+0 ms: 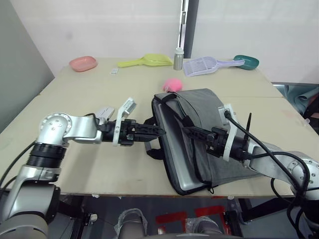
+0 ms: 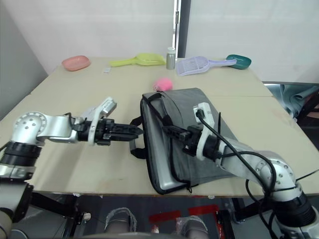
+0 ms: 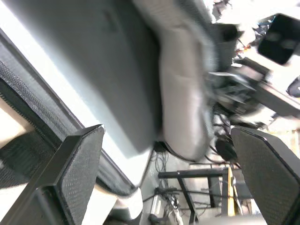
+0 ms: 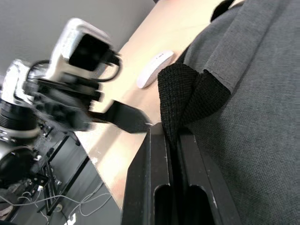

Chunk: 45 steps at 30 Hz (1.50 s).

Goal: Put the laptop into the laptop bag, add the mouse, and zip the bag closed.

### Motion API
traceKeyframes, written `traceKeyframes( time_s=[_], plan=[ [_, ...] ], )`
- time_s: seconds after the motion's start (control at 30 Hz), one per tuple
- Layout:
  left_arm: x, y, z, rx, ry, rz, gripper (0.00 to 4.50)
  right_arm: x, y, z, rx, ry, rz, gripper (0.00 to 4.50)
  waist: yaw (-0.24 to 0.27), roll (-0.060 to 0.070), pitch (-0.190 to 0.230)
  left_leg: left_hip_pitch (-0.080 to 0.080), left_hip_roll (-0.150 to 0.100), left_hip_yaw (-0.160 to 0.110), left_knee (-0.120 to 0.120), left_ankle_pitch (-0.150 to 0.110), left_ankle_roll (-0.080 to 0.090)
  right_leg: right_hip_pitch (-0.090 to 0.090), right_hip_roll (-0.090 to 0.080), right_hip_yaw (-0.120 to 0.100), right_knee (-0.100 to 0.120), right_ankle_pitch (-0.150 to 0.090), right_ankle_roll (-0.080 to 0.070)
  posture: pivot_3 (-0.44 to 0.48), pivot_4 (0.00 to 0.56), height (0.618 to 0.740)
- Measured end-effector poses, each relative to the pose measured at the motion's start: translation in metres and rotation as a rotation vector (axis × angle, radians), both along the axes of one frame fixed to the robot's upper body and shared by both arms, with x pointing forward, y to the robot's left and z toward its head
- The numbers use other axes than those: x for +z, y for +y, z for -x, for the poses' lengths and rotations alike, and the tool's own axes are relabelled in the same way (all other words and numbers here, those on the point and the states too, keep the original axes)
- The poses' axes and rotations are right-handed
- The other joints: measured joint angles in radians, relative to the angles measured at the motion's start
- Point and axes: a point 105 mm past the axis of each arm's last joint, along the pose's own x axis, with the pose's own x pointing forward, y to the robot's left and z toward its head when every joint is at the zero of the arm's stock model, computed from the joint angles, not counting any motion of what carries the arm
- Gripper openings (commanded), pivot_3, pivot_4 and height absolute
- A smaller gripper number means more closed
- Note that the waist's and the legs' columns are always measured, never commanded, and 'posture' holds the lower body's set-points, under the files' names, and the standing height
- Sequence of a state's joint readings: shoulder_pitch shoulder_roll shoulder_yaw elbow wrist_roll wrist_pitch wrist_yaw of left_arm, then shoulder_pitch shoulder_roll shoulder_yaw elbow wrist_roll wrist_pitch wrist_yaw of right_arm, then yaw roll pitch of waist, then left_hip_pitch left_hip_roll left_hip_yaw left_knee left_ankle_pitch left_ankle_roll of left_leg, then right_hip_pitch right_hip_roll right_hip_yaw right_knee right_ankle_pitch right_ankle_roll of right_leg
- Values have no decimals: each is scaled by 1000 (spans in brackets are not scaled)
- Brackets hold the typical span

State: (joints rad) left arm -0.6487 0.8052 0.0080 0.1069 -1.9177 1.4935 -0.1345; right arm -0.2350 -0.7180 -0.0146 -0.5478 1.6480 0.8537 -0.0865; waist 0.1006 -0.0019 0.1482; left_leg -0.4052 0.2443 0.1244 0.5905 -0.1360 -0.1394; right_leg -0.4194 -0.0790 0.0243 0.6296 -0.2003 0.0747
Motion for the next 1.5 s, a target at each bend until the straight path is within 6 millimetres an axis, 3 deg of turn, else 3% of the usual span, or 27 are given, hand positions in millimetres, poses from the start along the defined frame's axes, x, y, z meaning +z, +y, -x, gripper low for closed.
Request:
traceKeyframes(
  time_s=[0.1,0.2,0.33,0.5,0.83,1.07,1.2,1.27,1.43,1.5],
  plan=[
    [24,18,11,-24,-103,52,4468,-2,-9,-7,-23,-5,16,0,-2,0,0,0,0,0,0,0,0,0,0,0,0,0,0,0,150,740],
    [35,37,11,12,-177,77,4468,-3,-16,-15,-48,-8,30,0,-3,0,0,1,0,0,0,0,0,0,0,0,0,0,-1,0,150,740],
    [27,69,8,90,-265,16,4468,-4,-18,-21,-45,-16,55,0,-6,0,0,1,0,0,-1,0,0,0,0,0,-1,0,-1,0,150,740],
    [22,92,9,125,-345,-22,4468,-9,-20,-23,-38,-5,81,0,1,0,0,1,0,0,-2,0,0,0,0,-1,-1,-1,-2,0,150,740],
    [30,111,19,137,-475,5,4468,-11,-20,-21,-8,1,90,0,4,0,0,1,0,0,-3,-1,2,0,0,-1,0,-2,-4,0,150,740],
    [30,120,21,137,-558,-28,4500,-14,-22,-16,42,12,128,2329,4,0,0,1,1,0,-3,-3,5,0,0,-1,0,-2,-4,0,150,740],
    [26,128,21,164,-571,-72,4500,2,-28,-5,99,-46,146,3756,4,0,0,2,1,0,-4,-3,5,0,0,-1,0,-2,-5,0,150,740],
    [21,135,22,189,-559,-99,4500,9,-41,7,130,-69,175,4424,8,0,0,2,1,1,-4,-3,6,0,0,-1,-1,-2,-5,0,150,740],
    [27,167,23,301,-568,-210,4500,36,-99,22,66,-171,294,4467,19,-2,-2,4,1,2,-7,-4,6,1,1,-1,-4,-3,-5,0,150,740],
    [24,183,24,336,-562,-279,4500,37,-119,30,46,-188,333,4467,20,-2,-2,4,1,3,-8,-4,7,0,1,0,-4,-3,-5,0,150,740]
  ],
)
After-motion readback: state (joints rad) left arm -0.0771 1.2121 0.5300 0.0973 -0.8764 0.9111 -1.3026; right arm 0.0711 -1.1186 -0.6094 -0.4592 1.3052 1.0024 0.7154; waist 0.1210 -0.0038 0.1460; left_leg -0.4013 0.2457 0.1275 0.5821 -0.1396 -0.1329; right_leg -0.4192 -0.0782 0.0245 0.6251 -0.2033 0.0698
